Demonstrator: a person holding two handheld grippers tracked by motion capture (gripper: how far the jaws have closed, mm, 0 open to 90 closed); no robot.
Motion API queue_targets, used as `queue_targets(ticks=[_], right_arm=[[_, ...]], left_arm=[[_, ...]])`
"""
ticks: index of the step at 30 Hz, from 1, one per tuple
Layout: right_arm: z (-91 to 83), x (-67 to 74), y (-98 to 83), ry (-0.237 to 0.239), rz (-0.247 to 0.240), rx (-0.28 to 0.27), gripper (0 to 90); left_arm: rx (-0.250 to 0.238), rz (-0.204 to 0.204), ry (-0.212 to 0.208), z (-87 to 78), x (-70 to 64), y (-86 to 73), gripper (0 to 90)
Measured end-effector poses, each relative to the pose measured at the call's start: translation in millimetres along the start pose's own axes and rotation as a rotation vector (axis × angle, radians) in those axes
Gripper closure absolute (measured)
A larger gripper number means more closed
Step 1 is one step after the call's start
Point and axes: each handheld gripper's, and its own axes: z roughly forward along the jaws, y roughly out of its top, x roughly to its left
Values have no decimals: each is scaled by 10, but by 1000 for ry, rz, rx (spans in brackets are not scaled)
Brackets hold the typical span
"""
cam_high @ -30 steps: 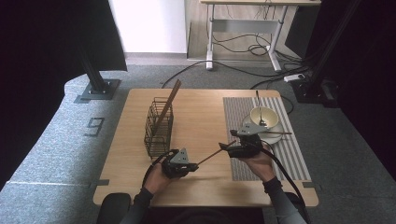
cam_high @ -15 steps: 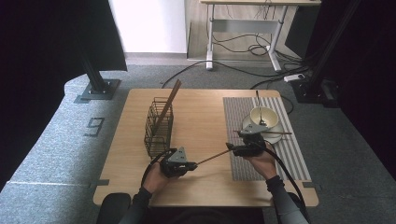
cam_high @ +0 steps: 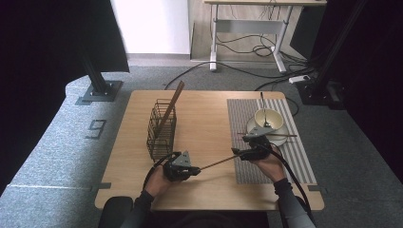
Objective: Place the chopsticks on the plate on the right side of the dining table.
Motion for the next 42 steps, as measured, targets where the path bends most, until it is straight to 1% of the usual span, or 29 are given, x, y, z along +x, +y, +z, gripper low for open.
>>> queue_targets(ticks=[2,4,6,9,11,12,14,16,17,19,21,23,24,25,28,29,33,42], right_arm=[[-14,14,5,20,-10,5,281],[-8,38,9,45,-24,25,280],[21,71,8,66,-46,52,280],[86,136,-1,103,-86,96,281],[131,189,-9,134,-124,131,298],[147,217,-13,145,-138,142,318],[175,272,-19,177,-181,167,377],[200,318,-28,205,-231,179,418],[211,336,-32,216,-245,189,438],[225,363,-35,231,-266,205,517],[235,388,-40,248,-284,224,563],[248,411,-53,261,-321,246,592],[253,417,-58,263,-330,250,609],[254,426,-60,262,-336,252,634],[249,436,-59,276,-348,254,657],[246,436,-60,280,-357,256,667],[239,442,-61,301,-367,265,696],[238,450,-73,350,-379,284,757]], left_arm=[[14,4,-8,7,4,-3,852],[21,2,-13,17,2,-6,851],[37,11,-18,19,6,-8,851],[54,23,-23,20,9,-13,851],[67,29,-23,22,5,-15,851],[68,31,-25,21,6,-17,851],[69,33,-27,15,10,-19,851],[70,37,-28,6,11,-20,851],[72,38,-26,3,11,-20,851],[78,45,-24,1,11,-23,851],[75,51,-31,-5,13,-26,851],[73,61,-35,-7,7,-23,850],[74,67,-38,-9,3,-23,851],[75,69,-40,-9,1,-23,851],[75,76,-44,-11,1,-30,850],[75,78,-43,-12,1,-30,849],[72,85,-35,-11,5,-42,838],[49,64,11,-25,26,-58,777]])
